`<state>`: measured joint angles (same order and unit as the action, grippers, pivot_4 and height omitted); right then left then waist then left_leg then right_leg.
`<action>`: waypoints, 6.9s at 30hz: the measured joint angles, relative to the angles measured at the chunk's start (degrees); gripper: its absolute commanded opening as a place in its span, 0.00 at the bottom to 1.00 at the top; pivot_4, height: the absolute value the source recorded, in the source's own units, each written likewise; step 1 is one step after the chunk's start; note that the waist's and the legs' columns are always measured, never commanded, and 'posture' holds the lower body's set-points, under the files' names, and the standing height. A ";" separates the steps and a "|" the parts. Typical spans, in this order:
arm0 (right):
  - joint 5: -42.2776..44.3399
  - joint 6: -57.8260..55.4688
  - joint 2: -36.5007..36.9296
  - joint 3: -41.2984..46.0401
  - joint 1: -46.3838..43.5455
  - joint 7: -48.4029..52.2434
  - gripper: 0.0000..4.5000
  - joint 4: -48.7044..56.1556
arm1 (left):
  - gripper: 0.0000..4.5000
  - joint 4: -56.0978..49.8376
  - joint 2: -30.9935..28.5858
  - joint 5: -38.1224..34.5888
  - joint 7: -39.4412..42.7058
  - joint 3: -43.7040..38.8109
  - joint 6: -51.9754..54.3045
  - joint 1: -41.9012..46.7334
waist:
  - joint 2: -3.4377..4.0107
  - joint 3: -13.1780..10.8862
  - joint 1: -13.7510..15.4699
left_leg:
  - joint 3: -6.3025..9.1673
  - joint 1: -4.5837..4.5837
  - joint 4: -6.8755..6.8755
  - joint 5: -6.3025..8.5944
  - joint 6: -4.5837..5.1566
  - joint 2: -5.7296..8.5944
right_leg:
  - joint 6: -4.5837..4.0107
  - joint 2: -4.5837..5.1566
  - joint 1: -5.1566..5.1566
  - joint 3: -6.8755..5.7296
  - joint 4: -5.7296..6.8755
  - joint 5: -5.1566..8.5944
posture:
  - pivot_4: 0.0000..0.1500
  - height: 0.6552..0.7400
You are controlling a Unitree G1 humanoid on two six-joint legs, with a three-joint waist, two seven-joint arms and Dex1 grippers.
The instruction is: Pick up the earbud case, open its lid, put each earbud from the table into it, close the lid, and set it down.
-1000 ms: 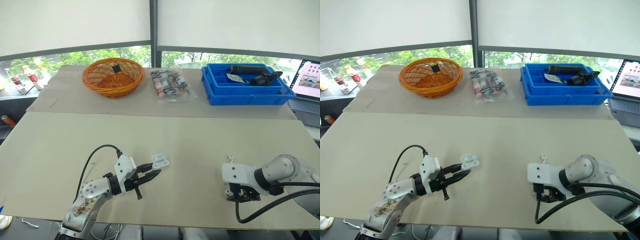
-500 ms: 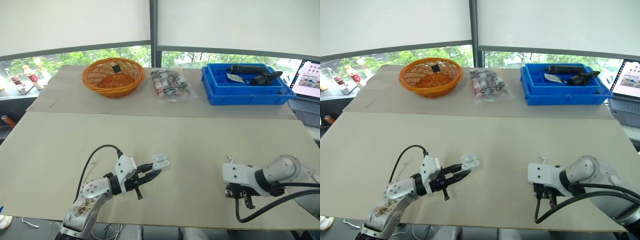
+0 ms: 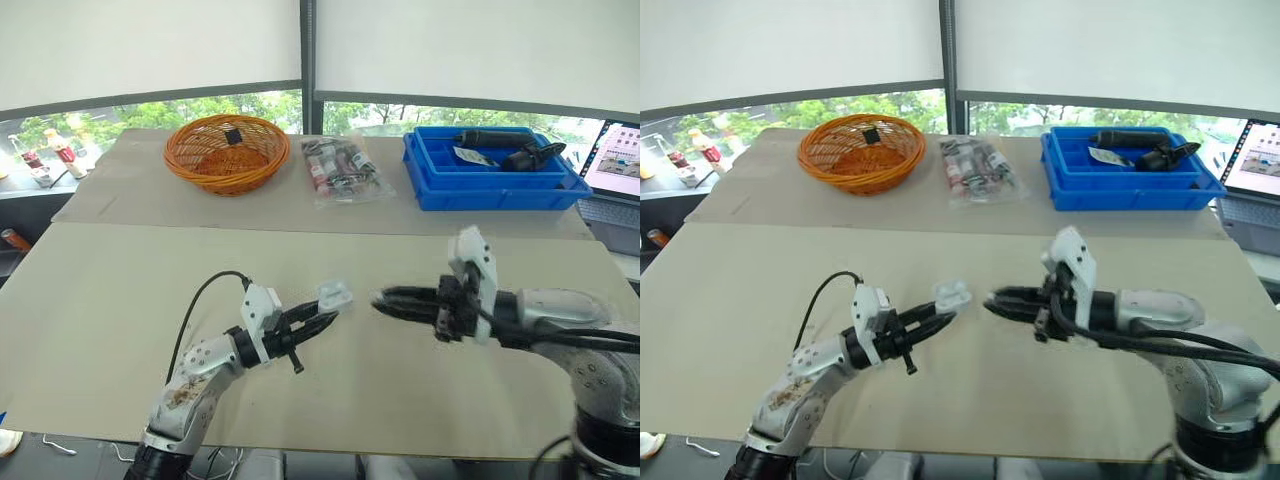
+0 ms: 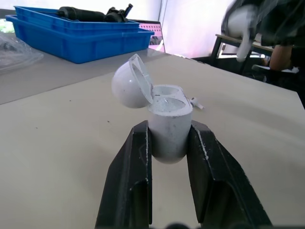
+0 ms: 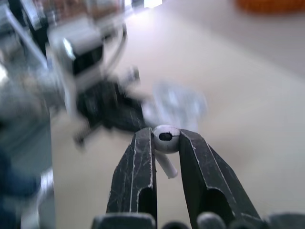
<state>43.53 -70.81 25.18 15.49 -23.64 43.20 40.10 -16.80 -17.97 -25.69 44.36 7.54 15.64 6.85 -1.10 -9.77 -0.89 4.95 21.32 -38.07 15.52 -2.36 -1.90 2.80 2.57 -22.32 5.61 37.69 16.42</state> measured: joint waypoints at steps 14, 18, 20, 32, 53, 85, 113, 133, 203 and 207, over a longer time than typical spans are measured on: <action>1.49 9.61 -17.16 -7.39 1.76 -21.75 0.07 -0.51 | 0.11 0.08 3.02 -5.20 -3.32 -1.77 6.84 7.29 | 0.06 0.03 -0.90 | 0.03 -0.02 0.00 -0.01 -0.01 -0.01 | 0.00 -0.01 -0.09 -0.01 0.18 0.00 | 1.00 0.86; -1.03 14.22 -16.77 -10.43 2.95 -22.27 0.07 -2.07 | 0.11 0.66 3.12 -5.20 -3.24 -1.90 6.85 8.79 | 0.06 0.03 -1.35 | 0.03 -0.03 0.00 -0.01 -0.01 -0.01 | 0.00 -0.02 -0.09 -0.01 0.18 0.00 | 1.00 0.86; -2.54 16.66 -16.75 -11.35 4.14 -22.56 0.07 -2.82 | 0.11 0.83 3.11 -5.21 -3.13 -1.90 6.84 9.05 | 0.06 0.03 -1.49 | 0.03 -0.03 0.01 -0.01 -0.01 -0.01 | 0.00 -0.02 -0.09 -0.01 0.17 0.00 | 1.00 0.86; -5.24 23.66 -15.15 -14.49 6.69 -23.26 0.07 -4.66 | 0.11 2.20 3.02 -4.74 -2.66 -1.86 6.42 8.96 | 0.06 0.03 -1.61 | 0.03 -0.02 0.02 -0.01 -0.01 -0.01 | 0.00 -0.02 -0.10 0.00 0.13 0.01 | 1.00 0.86; -5.39 26.84 -16.64 -17.81 9.48 -27.55 0.07 -3.91 | 0.11 4.22 3.17 3.84 -0.85 -0.49 -6.93 6.37 | 0.06 0.02 -1.60 | 0.03 0.01 0.05 -0.01 -0.01 -0.01 | 0.00 -0.01 -0.10 0.00 0.04 0.01 | 1.00 0.86; -18.12 38.00 -14.40 -27.92 15.53 -27.07 0.77 -2.05 | 0.11 4.28 3.85 5.55 -2.42 0.24 -6.96 5.38 | 0.06 0.01 -1.60 | 0.03 0.02 0.08 -0.01 -0.01 -0.02 | 0.01 -0.01 -0.10 -0.01 -0.03 0.01 | 1.00 0.86; -13.02 38.81 14.52 10.59 45.58 -8.31 1.00 1.35 | 0.11 6.28 1.35 6.65 -2.01 -3.08 -17.67 1.28 | 0.00 -0.02 -0.25 | -0.04 -0.03 0.09 0.00 0.00 0.01 | 0.04 0.00 0.06 0.04 -0.19 0.02 | 1.00 0.86; -18.36 36.87 11.55 12.48 44.62 -11.19 1.00 -6.05 | 0.11 7.58 0.72 7.94 -2.74 -4.20 -22.04 -2.32 | 0.00 -0.02 -0.35 | -0.10 -0.08 0.09 0.00 -0.01 0.00 | 0.03 -0.01 0.09 0.12 -0.16 0.02 | 1.00 0.86; -34.29 80.77 42.50 -14.46 28.55 38.84 0.30 -36.21 | 0.11 -7.25 -5.07 5.98 -4.40 -2.84 -12.07 -11.99 | 0.08 -0.10 -1.24 | -0.14 -0.18 0.10 0.01 0.02 -0.01 | 0.06 0.03 0.16 0.13 -0.15 0.00 | 1.00 0.86; -35.23 81.07 42.16 -14.82 27.30 37.79 0.59 -36.95 | 0.11 -7.39 -5.07 5.80 -4.49 -2.83 -11.67 -12.00 | 0.08 -0.10 -1.23 | -0.13 -0.20 0.10 0.01 0.02 -0.01 | 0.06 0.02 0.17 0.12 -0.14 0.00 | 1.00 0.86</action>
<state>8.30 10.27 67.34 0.67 3.66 80.99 3.15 -24.19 -23.04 -19.89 39.87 4.72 3.97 -5.16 -1.02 -9.86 -2.11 4.82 21.12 -37.97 15.53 -2.35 -1.91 2.85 2.60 -22.16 5.73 37.55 16.42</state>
